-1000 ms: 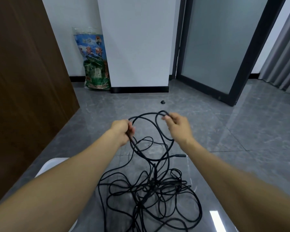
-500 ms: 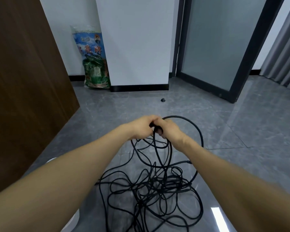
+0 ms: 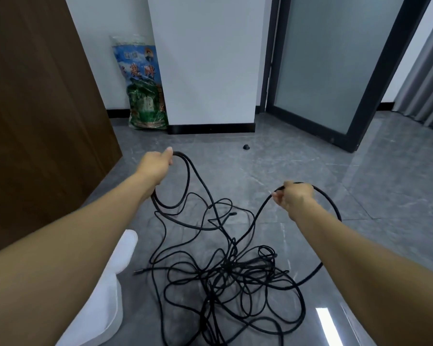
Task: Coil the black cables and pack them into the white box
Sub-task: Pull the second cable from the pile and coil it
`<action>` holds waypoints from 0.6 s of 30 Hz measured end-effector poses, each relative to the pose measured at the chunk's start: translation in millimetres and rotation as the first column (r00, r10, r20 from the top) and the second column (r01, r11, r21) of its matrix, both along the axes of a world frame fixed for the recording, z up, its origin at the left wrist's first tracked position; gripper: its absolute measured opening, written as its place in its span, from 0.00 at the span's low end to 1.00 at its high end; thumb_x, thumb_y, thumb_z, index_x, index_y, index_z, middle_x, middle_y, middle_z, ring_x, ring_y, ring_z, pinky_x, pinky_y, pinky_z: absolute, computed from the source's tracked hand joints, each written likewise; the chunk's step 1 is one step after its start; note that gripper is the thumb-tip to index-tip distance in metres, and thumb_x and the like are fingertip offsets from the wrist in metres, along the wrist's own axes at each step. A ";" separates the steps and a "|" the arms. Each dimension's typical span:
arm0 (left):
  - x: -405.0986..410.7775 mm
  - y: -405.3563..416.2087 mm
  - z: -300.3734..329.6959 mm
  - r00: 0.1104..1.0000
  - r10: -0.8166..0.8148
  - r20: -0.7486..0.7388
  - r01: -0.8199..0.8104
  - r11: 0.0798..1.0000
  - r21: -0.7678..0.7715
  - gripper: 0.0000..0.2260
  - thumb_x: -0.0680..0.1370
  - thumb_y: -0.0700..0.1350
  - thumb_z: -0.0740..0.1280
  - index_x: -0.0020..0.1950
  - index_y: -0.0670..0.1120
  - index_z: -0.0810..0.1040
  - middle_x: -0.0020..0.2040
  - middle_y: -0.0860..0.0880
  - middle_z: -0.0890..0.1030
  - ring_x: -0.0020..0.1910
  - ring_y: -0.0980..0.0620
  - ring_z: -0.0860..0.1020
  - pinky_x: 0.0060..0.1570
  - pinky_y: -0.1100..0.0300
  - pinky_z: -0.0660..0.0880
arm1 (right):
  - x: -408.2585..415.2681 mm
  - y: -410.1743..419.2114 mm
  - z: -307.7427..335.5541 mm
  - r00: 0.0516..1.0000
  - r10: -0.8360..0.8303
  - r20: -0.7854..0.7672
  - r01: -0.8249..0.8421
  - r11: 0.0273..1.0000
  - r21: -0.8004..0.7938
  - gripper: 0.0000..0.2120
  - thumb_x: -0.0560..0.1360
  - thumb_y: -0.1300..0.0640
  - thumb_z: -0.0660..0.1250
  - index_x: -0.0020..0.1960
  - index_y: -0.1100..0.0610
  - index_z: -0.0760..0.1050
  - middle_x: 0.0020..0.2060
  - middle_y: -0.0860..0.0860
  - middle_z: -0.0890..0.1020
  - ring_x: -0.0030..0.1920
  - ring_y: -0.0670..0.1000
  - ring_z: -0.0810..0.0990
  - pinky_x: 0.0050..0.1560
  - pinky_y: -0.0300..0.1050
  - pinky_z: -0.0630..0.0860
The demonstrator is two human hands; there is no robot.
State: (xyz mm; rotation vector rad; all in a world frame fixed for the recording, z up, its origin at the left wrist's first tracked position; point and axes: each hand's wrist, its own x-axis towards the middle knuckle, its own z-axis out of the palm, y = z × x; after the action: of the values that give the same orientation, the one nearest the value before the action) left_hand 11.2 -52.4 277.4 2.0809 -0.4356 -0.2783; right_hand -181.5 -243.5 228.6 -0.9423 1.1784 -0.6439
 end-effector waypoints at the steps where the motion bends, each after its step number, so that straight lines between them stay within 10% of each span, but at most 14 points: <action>1: 1.7 1.1 1.7 1.000 0.022 -0.004 -0.022 0.999 -0.025 0.17 0.82 0.52 0.57 0.36 0.45 0.70 0.30 0.47 0.65 0.27 0.49 0.62 0.29 0.58 0.59 | 2.6 1.9 -0.7 1.000 -0.008 0.018 0.008 1.000 0.010 0.05 0.80 0.64 0.58 0.49 0.65 0.71 0.32 0.58 0.74 0.29 0.52 0.73 0.43 0.48 0.80; 7: 5.0 7.5 10.3 0.999 0.033 -0.018 -0.034 0.993 -0.116 0.15 0.81 0.47 0.57 0.36 0.46 0.70 0.31 0.48 0.65 0.28 0.50 0.61 0.28 0.59 0.58 | 15.1 14.0 8.9 0.985 -0.065 0.160 0.046 0.992 0.119 0.11 0.81 0.66 0.52 0.45 0.64 0.71 0.33 0.56 0.73 0.29 0.51 0.72 0.29 0.36 0.74; 15: -35.9 2.4 18.3 0.804 -0.566 -0.183 0.568 0.822 -0.048 0.11 0.81 0.46 0.59 0.47 0.42 0.79 0.28 0.53 0.61 0.24 0.57 0.57 0.24 0.65 0.54 | 30.0 32.8 9.1 0.942 0.287 -0.174 -0.331 0.879 -0.343 0.12 0.78 0.64 0.62 0.50 0.75 0.75 0.32 0.54 0.73 0.33 0.49 0.72 0.48 0.52 0.78; 18: -46.8 -3.3 25.7 0.685 -0.672 -0.283 0.700 0.715 -0.004 0.11 0.81 0.44 0.60 0.51 0.40 0.80 0.27 0.53 0.61 0.22 0.58 0.57 0.23 0.66 0.52 | 35.4 39.0 17.0 0.926 0.300 -0.229 -0.368 0.854 -0.367 0.10 0.78 0.64 0.63 0.44 0.70 0.79 0.32 0.55 0.76 0.31 0.50 0.74 0.41 0.46 0.76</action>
State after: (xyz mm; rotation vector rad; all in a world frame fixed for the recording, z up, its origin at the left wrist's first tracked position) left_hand -35.6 -55.7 303.1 1.8533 -1.0566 -1.0397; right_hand -146.0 -204.5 245.6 -1.5436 1.0014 -0.5401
